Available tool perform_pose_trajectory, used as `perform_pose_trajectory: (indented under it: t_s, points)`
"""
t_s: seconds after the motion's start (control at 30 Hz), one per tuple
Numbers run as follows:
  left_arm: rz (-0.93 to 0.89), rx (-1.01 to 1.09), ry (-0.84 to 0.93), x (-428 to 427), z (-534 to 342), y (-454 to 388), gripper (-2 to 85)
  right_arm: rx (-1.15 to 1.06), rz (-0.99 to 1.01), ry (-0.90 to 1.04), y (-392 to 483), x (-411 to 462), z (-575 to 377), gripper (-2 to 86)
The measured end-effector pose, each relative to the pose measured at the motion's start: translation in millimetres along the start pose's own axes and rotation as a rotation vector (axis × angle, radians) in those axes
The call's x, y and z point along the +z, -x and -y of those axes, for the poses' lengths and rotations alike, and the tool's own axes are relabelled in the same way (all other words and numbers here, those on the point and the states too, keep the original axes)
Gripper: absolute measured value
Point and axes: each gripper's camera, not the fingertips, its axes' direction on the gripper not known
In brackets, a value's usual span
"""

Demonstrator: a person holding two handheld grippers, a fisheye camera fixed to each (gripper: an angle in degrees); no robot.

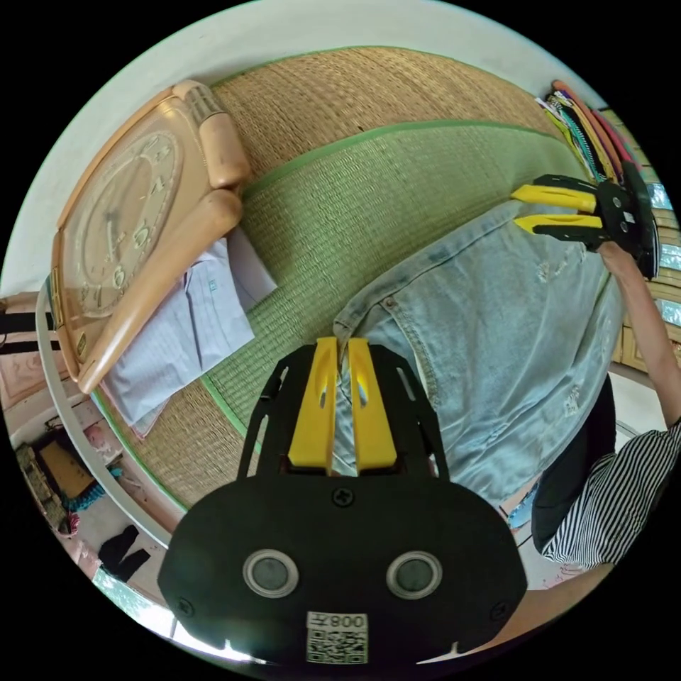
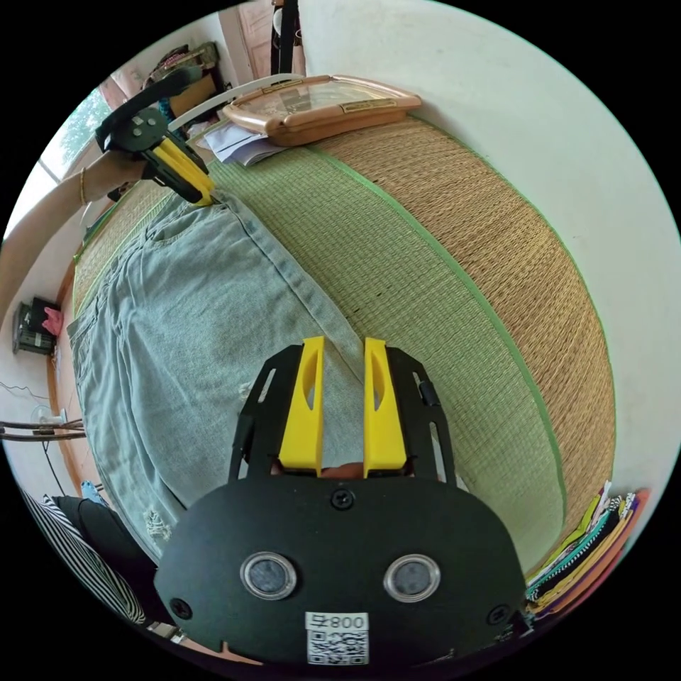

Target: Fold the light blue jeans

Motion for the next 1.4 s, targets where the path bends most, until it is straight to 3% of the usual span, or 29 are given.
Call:
perform_pose_trajectory:
  t_s: [0.27, 0.7, 1.07, 1.4]
  points:
    - [0.147, -0.060, -0.026, -27, -54, -39, 2.3, 0.049, 0.031, 0.032, -14, -16, -38, 2.7]
    - [0.166, -0.093, -0.155, -80, -187, -113, 2.1, 0.090, 0.002, -0.015, -1, -124, -132, 1.4]
    - [0.150, -0.048, -0.255, -81, -334, -211, 2.0, 0.115, -0.040, -0.070, 77, -238, -266, 1.2]
    - [0.134, -0.006, -0.235, -37, -442, -294, 2.1, 0.103, -0.065, -0.051, 169, -294, -360, 1.2]
